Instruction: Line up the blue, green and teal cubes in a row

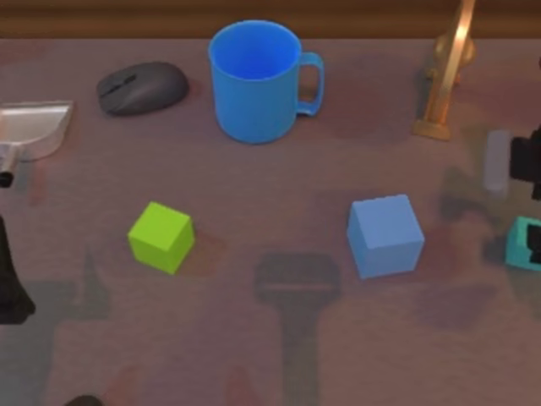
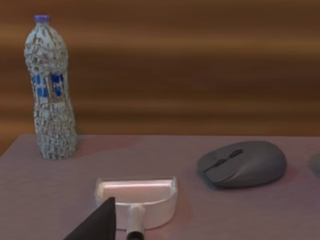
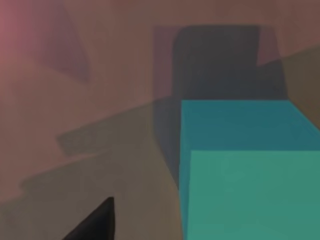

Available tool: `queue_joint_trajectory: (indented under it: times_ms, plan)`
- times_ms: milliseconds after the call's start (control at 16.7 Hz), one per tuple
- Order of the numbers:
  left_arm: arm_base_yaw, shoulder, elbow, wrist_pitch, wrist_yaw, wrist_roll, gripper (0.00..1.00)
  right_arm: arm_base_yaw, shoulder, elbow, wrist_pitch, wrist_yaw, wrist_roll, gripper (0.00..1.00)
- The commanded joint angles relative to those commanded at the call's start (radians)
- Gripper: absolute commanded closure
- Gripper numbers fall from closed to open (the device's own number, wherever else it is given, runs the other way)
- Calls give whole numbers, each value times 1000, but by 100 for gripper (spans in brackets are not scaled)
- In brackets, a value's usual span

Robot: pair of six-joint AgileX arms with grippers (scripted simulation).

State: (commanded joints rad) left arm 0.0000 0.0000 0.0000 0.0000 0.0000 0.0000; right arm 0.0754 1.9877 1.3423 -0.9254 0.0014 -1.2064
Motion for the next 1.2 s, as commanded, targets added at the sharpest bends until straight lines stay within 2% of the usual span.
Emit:
queue_joint_trajectory:
  times_ms: [300,600,1200]
  plan:
    - [0,0,0,0,0,0,0,2,90,-99,191,1,3,0]
    - [0,0,0,0,0,0,0,2,100,-108,208,1,3,0]
    - [0,0,0,0,0,0,0,2,100,-108,208,1,3,75]
